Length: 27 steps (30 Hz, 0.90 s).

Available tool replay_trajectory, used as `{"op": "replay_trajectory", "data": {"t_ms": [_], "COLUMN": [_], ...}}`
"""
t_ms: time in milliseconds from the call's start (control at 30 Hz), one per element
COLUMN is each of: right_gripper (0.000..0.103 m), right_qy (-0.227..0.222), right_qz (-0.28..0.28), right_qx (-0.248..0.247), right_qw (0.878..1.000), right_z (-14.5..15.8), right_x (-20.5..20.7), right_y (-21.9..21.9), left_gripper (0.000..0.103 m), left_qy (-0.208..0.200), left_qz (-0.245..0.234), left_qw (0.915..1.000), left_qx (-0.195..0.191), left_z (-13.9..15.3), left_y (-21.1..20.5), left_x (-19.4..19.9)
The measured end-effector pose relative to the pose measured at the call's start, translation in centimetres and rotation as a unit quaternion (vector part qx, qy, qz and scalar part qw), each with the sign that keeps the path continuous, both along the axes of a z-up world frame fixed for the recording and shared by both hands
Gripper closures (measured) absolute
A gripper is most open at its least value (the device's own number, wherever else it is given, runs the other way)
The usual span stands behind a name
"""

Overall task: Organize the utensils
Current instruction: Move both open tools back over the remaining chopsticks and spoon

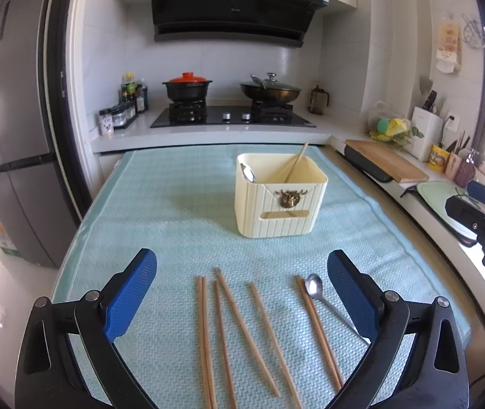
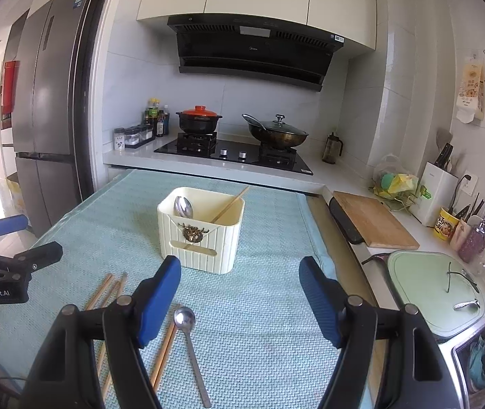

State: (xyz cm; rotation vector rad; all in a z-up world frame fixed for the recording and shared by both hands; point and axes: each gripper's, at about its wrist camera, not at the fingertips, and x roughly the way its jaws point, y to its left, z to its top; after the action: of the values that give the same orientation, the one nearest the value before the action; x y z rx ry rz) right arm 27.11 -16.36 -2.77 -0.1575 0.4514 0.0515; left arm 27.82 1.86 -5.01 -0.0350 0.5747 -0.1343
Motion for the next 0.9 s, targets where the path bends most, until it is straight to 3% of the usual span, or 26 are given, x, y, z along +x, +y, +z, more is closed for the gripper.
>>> {"op": "replay_trajectory", "data": {"t_ms": [600, 900], "right_gripper": [0.030, 0.030], "right_qy": [0.022, 0.043], "right_qz": [-0.008, -0.019], "right_qx": [0.000, 0.012], "right_qw": [1.000, 0.999], "right_z": [-1.8, -4.6], "right_x": [0.8, 0.4], "right_y": [-0.4, -2.1], "left_gripper": [0.003, 0.002], "left_qy": [0.018, 0.049], "left_qz": [0.022, 0.056], "left_qw": [0.9995, 0.9971], "left_qx": [0.010, 0.019], "left_z": [-1.8, -4.1], "left_y": [1.5, 5.5], "left_x": [-0.3, -1.4]}}
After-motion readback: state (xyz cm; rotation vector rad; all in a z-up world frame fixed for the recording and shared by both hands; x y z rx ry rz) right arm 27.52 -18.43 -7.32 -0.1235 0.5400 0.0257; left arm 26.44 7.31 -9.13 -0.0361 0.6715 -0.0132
